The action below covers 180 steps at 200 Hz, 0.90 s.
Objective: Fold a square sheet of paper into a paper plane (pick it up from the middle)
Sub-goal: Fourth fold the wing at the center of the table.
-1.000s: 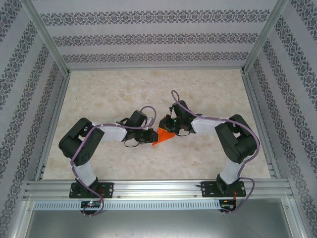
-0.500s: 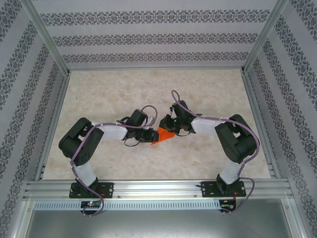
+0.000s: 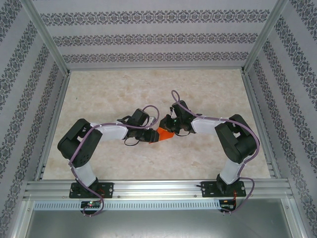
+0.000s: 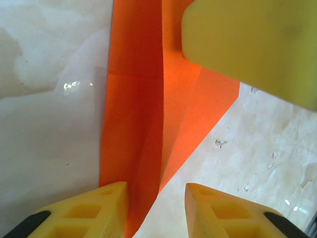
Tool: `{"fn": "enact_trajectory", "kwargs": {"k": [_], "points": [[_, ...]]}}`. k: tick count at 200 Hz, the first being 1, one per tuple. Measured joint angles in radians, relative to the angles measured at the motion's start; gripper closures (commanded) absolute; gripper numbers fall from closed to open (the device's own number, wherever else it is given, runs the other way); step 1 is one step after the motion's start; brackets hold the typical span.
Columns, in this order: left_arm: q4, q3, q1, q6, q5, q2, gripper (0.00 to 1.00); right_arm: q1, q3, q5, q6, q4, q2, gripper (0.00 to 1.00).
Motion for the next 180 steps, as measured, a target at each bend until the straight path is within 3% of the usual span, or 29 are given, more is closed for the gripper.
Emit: {"fn": "enact_trajectory", "kwargs": {"k": [87,180], "points": [[-0.039,0.006,-0.006,0.053,-0.092,-0.055,0.61,0.0,0.0,0.0,0.0,0.0,0.0,0.85],[-0.068,0.035,-0.046,0.097,-0.134,-0.006,0.67,0.0,0.001,0.0,0.0,0.0,0.0,0.85]]}}
